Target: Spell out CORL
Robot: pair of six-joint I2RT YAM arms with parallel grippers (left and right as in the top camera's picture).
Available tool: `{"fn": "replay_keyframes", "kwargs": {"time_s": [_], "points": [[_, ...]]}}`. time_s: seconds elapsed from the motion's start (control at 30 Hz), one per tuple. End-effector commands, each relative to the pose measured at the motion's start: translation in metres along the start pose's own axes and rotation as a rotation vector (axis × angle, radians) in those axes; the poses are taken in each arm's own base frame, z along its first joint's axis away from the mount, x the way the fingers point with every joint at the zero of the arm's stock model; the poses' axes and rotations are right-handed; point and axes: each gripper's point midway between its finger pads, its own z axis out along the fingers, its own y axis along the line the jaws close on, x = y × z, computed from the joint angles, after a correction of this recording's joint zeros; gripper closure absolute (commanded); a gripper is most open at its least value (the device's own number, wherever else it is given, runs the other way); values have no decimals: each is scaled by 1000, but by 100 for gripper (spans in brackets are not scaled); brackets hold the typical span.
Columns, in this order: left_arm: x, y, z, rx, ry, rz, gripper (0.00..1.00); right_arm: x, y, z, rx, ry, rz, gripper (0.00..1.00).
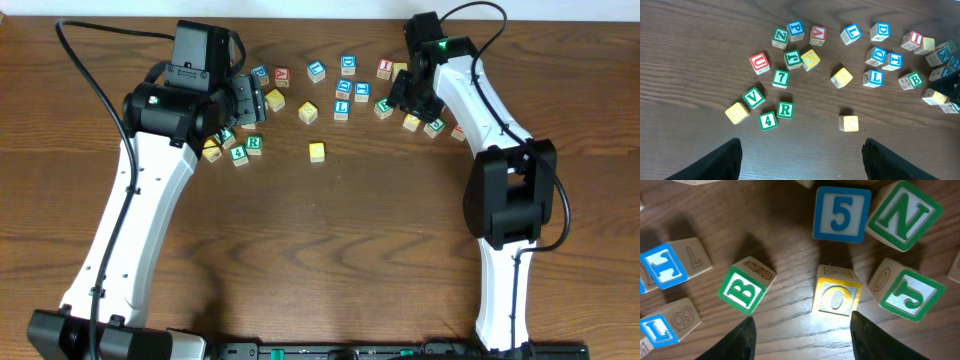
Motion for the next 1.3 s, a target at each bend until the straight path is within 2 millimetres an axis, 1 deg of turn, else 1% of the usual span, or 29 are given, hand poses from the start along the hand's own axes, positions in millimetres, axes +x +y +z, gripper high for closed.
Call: {"fn": "replay_keyframes", "kwargs": {"time_s": [0.0, 0.07, 0.3, 0.5, 0.67, 0.8, 0.97, 1.27], "points": [[-6, 1, -8, -4, -26, 15, 25, -2, -5, 2, 25, -2, -38, 43], [-6, 1, -8, -4, -26, 15, 24, -1, -5, 2, 28, 1, -57, 41], [-6, 1, -8, -5, -25, 15, 24, -3, -8, 3, 45, -8, -59, 41], [-5, 1, -7, -6, -21, 15, 25, 1, -12, 12, 55, 2, -58, 42], [-5, 1, -7, -6, -21, 15, 24, 4, -14, 20, 57, 3, -55, 44], [-5, 1, -7, -6, -21, 15, 24, 2, -14, 21, 56, -4, -47, 47], [-5, 1, -7, -6, -21, 15, 24, 3, -20, 23, 79, -5, -46, 48], [-5, 1, -7, -6, -22, 15, 25, 11, -28, 43, 85, 4, -43, 48]]}}
